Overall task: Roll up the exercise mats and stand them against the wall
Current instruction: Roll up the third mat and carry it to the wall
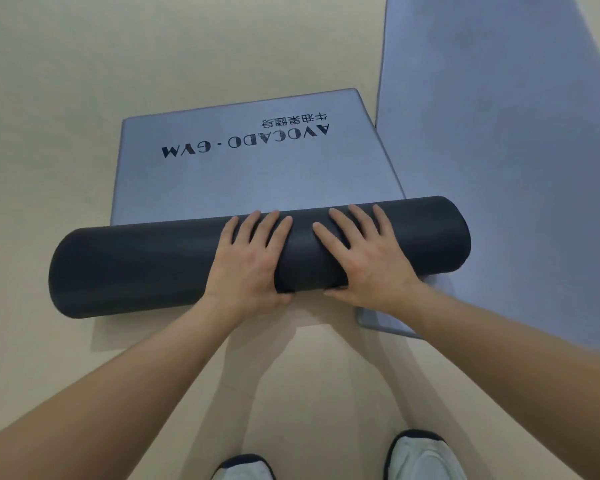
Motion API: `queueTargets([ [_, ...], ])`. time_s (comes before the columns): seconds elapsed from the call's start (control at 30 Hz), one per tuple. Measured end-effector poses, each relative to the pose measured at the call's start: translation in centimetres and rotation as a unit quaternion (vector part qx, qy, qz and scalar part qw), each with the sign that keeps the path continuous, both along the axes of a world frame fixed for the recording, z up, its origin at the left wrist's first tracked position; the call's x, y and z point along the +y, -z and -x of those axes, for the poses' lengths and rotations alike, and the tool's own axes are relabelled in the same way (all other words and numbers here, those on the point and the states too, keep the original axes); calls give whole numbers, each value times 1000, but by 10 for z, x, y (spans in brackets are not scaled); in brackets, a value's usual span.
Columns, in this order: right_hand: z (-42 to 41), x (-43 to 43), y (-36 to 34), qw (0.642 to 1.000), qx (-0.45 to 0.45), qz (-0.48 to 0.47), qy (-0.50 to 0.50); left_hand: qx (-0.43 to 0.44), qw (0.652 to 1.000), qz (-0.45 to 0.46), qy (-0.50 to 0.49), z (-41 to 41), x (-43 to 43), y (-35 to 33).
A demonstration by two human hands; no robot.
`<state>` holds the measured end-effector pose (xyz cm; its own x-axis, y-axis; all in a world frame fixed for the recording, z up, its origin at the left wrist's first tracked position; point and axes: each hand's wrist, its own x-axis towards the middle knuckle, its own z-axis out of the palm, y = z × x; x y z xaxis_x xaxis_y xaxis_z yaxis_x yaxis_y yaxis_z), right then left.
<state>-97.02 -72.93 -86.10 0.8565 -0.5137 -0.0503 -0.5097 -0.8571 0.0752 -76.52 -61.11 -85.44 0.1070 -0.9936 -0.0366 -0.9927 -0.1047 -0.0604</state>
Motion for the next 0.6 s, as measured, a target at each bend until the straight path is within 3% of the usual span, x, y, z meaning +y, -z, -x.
queueTargets([
  [0.1,-4,-3,0,1000,13,7,4,2,1000,-12,2,-1,-6,-5],
  [0.33,-4,2,-10,998,-52,17,-16,31,999,12,6,4,1,-22],
  [0.6,68,110,-25,996,-81,-40,-18,105,994,-13,12,67,114,-33],
])
